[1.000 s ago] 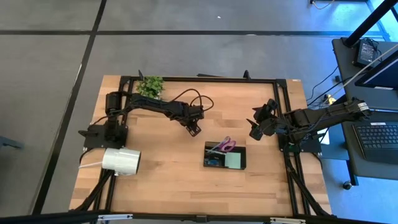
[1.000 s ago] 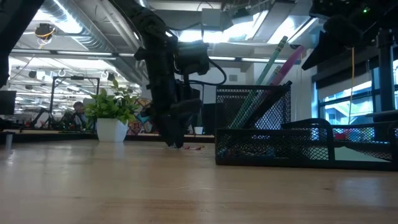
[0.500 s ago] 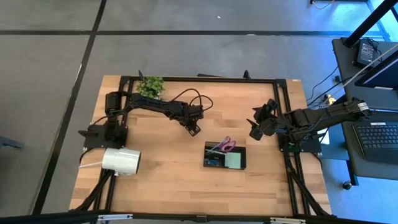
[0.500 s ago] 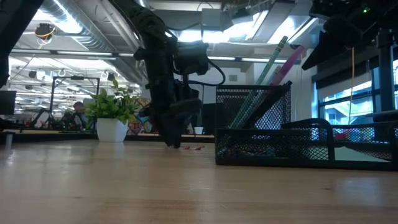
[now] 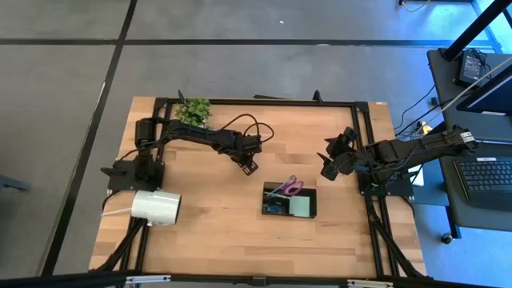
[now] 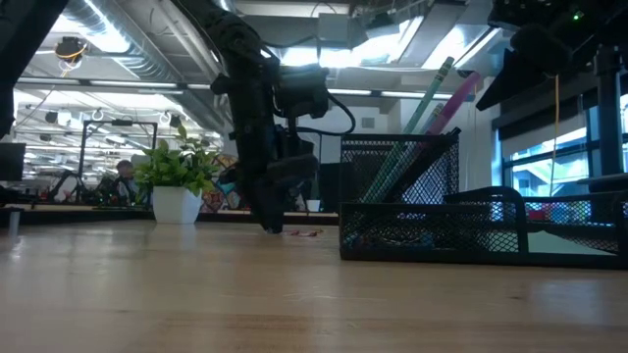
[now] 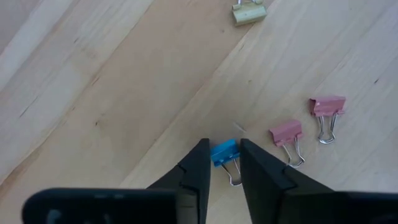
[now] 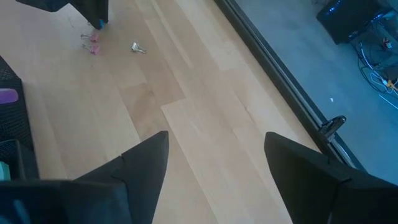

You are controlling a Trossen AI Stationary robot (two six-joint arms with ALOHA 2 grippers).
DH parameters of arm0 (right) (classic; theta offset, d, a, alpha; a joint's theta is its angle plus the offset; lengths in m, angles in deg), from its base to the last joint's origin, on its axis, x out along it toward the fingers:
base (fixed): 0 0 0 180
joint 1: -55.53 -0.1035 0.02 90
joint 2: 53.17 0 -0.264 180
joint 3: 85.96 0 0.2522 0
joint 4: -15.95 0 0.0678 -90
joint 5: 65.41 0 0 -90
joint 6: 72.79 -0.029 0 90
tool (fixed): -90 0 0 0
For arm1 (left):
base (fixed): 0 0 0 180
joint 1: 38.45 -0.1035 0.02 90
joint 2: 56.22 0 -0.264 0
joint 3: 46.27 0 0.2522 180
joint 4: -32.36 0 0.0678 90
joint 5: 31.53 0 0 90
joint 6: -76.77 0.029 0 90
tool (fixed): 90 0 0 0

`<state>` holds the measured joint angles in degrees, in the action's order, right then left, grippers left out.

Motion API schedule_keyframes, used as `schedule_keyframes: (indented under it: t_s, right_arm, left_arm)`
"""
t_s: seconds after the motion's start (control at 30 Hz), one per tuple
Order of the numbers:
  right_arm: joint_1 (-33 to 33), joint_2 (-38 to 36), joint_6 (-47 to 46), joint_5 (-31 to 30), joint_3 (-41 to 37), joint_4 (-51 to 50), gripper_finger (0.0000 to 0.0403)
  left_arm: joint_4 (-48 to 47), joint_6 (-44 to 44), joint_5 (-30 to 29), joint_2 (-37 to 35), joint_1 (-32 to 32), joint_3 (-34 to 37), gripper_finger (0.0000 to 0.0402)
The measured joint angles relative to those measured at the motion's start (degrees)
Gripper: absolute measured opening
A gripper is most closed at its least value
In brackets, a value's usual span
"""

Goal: Pick and place office supplies into organizer
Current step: Put the blue binder clip into the desk organizer

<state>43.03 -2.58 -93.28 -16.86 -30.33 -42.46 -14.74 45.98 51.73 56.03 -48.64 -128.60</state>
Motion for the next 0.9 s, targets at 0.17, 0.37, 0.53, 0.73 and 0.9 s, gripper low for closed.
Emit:
schedule_keyframes:
  t_s: [0.17, 0.37, 0.53, 0.73, 0.9]
  right_arm:
    - [-0.01, 0.00, 0.00, 0.00, 0.00, 0.00, 0.0268]
    - [0.01, 0.00, 0.00, 0.00, 0.00, -0.02, 0.0268]
    - [0.00, 0.00, 0.02, 0.03, 0.00, -0.21, 0.0268]
    - [0.01, 0.02, 0.02, 0.11, 0.00, -0.36, 0.0268]
    - [-0.01, 0.02, 0.02, 0.11, 0.00, -0.37, 0.0268]
  left_arm:
    - [0.02, 0.70, 0.02, -0.02, 0.00, 0.00, 0.0068]
    - [-0.04, 3.86, 1.67, -2.19, 0.03, 0.35, 0.0067]
    - [-1.10, 7.01, 7.05, -8.70, 0.35, 0.37, 0.0066]
    - [-1.34, 10.92, 10.88, -16.88, 2.13, 0.35, 0.0066]
    - [0.11, 18.24, 12.30, -22.10, 5.49, 0.26, 0.0066]
